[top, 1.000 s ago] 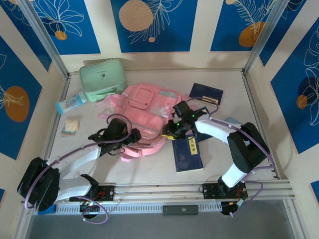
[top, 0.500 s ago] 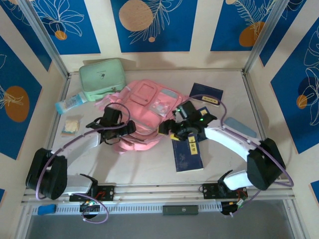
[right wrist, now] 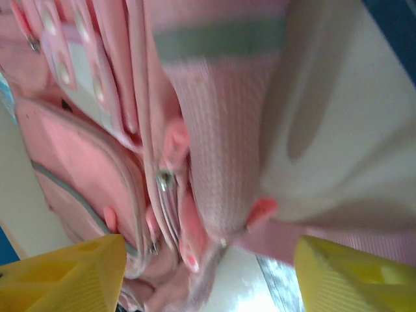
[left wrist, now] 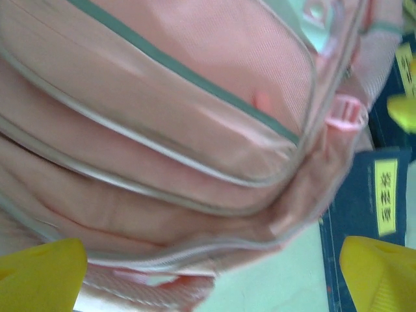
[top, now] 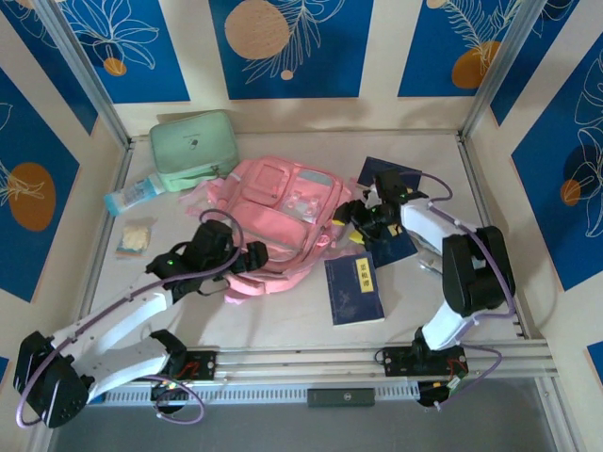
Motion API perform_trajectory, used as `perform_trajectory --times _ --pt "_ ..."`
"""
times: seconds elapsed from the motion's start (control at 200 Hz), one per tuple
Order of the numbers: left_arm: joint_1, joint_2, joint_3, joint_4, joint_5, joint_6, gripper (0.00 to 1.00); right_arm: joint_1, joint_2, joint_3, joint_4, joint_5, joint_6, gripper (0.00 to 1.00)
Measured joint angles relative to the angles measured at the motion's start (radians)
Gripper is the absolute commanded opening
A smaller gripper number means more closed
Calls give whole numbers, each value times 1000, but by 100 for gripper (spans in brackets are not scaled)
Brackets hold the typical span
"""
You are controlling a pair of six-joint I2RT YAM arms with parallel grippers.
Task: Pack the student bag
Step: Rotate the student bag at the center of the table.
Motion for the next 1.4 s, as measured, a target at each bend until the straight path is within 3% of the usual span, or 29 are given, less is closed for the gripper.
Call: perform_trajectory --times 0.145,0.245,0.54,0.805,1.04,1.27,1.401 --pt "-130 60 22 15 -32 -57 99 2 125 102 37 0 -11 52" --pt "-190 105 32 43 -50 -96 99 13 194 154 48 5 -19 37" --pt "-384 197 54 175 -94 -177 89 22 208 154 57 10 -5 0" --pt "-440 372 59 397 -89 -199 69 33 103 75 92 -19 41 0" --pt "-423 449 44 536 -92 -143 59 -16 -158 -23 50 -45 81 0" --pt "-314 490 102 579 -16 -14 57 -70 -443 -147 1 73 124 0" --pt "-224 537 159 561 2 62 58 -50 -480 -175 3 121 174 0"
